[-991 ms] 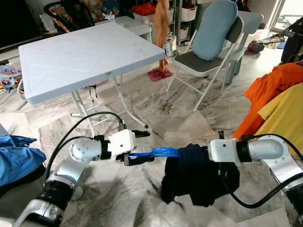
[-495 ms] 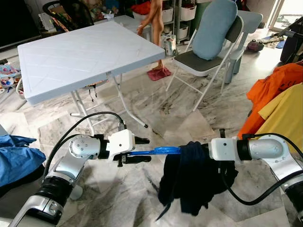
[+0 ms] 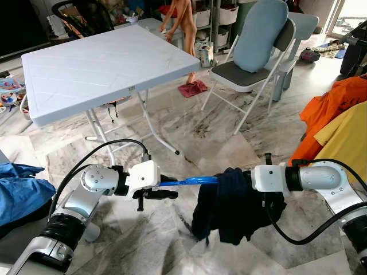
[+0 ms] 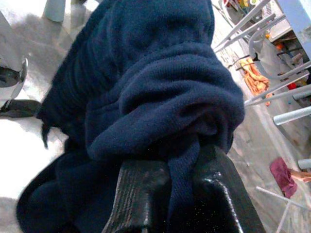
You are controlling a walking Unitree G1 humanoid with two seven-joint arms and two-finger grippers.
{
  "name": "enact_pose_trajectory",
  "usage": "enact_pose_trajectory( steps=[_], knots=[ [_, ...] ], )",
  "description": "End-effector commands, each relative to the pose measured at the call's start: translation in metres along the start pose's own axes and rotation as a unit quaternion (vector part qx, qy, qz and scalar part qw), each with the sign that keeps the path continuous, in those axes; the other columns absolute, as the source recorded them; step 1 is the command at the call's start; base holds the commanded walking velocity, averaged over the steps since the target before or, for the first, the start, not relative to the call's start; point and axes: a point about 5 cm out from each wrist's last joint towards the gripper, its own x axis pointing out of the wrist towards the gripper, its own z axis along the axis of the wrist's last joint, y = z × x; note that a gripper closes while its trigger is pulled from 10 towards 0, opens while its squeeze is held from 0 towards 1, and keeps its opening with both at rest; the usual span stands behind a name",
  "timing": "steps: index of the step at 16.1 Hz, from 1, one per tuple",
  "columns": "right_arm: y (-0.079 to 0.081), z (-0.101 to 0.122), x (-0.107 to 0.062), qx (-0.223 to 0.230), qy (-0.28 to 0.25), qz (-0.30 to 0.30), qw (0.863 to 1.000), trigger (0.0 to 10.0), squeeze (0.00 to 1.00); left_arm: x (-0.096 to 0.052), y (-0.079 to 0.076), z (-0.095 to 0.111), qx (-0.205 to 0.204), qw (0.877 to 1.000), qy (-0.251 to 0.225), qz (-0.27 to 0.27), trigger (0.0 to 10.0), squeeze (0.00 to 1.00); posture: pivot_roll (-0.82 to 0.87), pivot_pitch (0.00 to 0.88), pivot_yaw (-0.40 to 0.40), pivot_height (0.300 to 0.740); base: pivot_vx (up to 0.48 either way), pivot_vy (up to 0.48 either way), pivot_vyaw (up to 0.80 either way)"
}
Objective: Hang hanger
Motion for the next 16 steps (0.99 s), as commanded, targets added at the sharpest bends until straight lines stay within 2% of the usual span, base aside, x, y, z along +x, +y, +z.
enact_pose_trajectory(
  steps=[1, 7, 10, 11, 12, 16],
  knots=[
    [-0.014, 0.007, -0.004, -0.018, -0.011, -0.03, 0.999, 10.0, 0.0, -0.006, 0.004, -0.002, 0.004, 1.0, 0.019, -0.001, 0.0, 0.0, -0.21, 0.0, 0.07, 0.74, 0.0, 0.0, 0.0],
    [-0.018, 0.003, -0.004, -0.005, -0.006, -0.05, 0.999, 10.0, 0.0, -0.004, 0.003, -0.003, -0.004, 1.0, 0.009, 0.01, 0.0, 0.0, -0.21, 0.0, 0.071, 0.74, 0.0, 0.0, 0.0],
    [-0.022, 0.002, -0.003, -0.012, 0.0, -0.051, 0.999, 10.0, 0.0, -0.003, 0.001, -0.005, -0.01, 1.0, 0.006, 0.015, 0.0, 0.0, -0.21, 0.0, 0.061, 0.74, 0.0, 0.0, 0.0],
    [-0.026, 0.001, -0.003, -0.006, 0.0, -0.055, 0.998, 10.0, 0.74, -0.003, 0.0, -0.006, -0.019, 1.0, 0.002, 0.021, 0.0, 0.0, -0.21, 0.0, 0.057, 0.74, 0.0, 0.0, 0.0],
    [-0.031, 0.0, -0.003, 0.001, 0.007, -0.064, 0.998, 10.0, 1.0, -0.003, 0.0, -0.007, -0.036, 0.999, -0.01, 0.039, 0.0, 0.0, -0.21, 0.0, 0.054, 0.74, 0.0, 0.0, 0.0],
    [-0.048, -0.001, -0.005, -0.009, 0.034, -0.084, 0.996, 10.0, 1.0, 0.002, -0.011, -0.011, -0.084, 0.993, -0.043, 0.074, 0.0, 0.0, -0.21, 0.0, 0.048, 0.74, 0.0, 0.0, 0.0]
  ],
)
